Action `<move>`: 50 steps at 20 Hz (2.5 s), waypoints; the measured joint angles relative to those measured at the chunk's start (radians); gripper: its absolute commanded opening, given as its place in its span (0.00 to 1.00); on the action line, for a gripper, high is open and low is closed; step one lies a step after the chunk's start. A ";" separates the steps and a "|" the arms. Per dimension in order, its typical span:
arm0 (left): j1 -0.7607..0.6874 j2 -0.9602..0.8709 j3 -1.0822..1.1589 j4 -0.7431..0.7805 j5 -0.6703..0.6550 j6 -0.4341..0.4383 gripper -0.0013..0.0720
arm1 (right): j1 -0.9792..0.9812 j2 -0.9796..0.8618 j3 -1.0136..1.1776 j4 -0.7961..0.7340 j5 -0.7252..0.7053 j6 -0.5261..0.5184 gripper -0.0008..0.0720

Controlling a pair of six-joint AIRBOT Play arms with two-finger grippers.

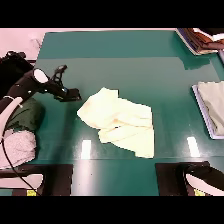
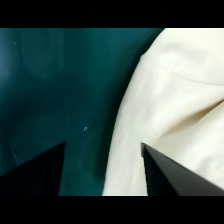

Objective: Fold the shirts.

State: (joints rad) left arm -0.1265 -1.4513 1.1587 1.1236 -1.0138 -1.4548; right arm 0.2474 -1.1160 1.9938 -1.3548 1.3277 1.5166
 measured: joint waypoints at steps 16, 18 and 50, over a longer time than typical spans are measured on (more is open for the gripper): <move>-0.029 -0.046 0.151 -0.144 -0.011 0.100 0.05 | -0.169 0.032 -0.323 -0.003 0.202 0.020 0.06; -0.024 -0.024 0.214 -0.109 -0.021 0.102 0.05 | -0.257 0.069 -0.551 0.002 0.206 0.024 0.71; -0.021 0.484 0.808 0.038 -0.046 0.097 0.05 | -0.633 0.396 -0.550 0.243 0.069 -0.086 0.04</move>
State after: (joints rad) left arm -0.1474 -0.9672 1.9667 1.1614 -1.0595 -1.3579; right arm -0.3855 -0.7197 1.4433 -1.1114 1.3972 1.4303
